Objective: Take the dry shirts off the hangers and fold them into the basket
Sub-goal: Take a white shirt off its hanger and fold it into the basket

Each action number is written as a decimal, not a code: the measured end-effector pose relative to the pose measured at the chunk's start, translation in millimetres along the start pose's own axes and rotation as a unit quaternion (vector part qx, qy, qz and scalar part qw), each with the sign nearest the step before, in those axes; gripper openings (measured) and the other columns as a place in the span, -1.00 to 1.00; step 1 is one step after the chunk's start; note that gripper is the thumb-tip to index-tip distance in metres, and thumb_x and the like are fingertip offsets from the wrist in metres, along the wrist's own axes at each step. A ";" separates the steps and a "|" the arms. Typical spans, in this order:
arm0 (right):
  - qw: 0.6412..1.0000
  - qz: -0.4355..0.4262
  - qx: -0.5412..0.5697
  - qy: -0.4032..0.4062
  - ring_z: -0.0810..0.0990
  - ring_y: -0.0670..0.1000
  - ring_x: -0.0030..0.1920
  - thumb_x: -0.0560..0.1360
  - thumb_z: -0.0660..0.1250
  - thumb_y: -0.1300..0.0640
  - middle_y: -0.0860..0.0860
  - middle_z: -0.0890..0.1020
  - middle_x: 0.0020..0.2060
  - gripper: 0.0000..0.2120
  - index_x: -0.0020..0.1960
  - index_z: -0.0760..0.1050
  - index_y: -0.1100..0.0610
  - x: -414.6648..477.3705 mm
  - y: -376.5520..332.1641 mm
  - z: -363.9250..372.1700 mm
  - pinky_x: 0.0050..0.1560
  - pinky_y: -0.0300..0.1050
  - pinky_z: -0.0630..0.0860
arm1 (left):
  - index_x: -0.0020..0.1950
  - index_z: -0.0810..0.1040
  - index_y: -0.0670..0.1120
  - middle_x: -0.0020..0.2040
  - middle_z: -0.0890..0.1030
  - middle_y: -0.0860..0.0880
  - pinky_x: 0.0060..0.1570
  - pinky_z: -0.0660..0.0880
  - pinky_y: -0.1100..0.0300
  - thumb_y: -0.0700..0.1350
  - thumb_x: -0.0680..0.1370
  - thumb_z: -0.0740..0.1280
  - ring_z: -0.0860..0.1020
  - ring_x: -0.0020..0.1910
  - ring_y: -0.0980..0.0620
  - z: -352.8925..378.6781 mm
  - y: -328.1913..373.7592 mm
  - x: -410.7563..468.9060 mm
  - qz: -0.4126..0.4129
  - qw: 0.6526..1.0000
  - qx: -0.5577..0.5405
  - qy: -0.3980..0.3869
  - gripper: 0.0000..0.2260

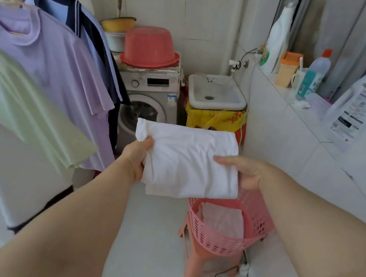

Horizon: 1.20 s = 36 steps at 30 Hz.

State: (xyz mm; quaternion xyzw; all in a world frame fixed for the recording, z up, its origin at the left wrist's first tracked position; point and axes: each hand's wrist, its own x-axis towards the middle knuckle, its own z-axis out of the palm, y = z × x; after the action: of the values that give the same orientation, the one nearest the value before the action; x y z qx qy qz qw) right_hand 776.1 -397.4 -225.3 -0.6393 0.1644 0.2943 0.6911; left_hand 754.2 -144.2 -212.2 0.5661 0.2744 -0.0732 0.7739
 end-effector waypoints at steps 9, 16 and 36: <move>0.993 0.047 -0.081 0.072 0.56 0.26 0.15 0.48 0.25 0.43 0.23 0.56 0.18 -0.62 0.24 0.45 0.14 58.2 7.5 -51.0 0.04 0.19 0.54 | 0.33 0.36 -0.04 0.22 0.53 -0.16 0.02 0.49 -0.18 -0.49 0.49 0.24 0.53 0.12 -0.23 51.3 -30.8 49.8 -0.077 0.971 0.186 -0.126 -0.48; 0.980 0.083 -0.103 0.148 0.47 0.28 0.24 0.33 0.25 0.49 0.18 0.47 0.28 -0.33 0.39 0.35 0.09 112.3 6.7 -103.5 0.26 0.34 0.39 | 0.30 0.46 -0.14 0.20 0.56 -0.16 0.09 0.49 -0.14 -0.37 0.54 0.26 0.53 0.12 -0.22 105.0 -38.1 106.6 -0.069 0.983 0.167 -0.041 -0.65; 0.932 0.181 -0.230 0.213 0.24 0.26 0.42 0.31 0.23 0.50 0.18 0.25 0.45 -0.15 0.53 0.15 0.08 207.3 41.0 -188.1 0.31 0.17 0.38 | 0.32 0.45 -0.13 0.12 0.57 -0.11 0.07 0.53 -0.05 -0.37 0.51 0.25 0.54 0.09 -0.20 188.3 -135.0 214.4 -0.137 0.955 0.262 0.006 -0.60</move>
State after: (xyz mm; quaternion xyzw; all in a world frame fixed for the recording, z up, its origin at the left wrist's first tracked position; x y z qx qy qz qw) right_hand 939.0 -540.6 -406.8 -0.7878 0.3488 0.3007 0.4089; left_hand 941.2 -321.5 -394.7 0.7064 0.3254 -0.2442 0.5792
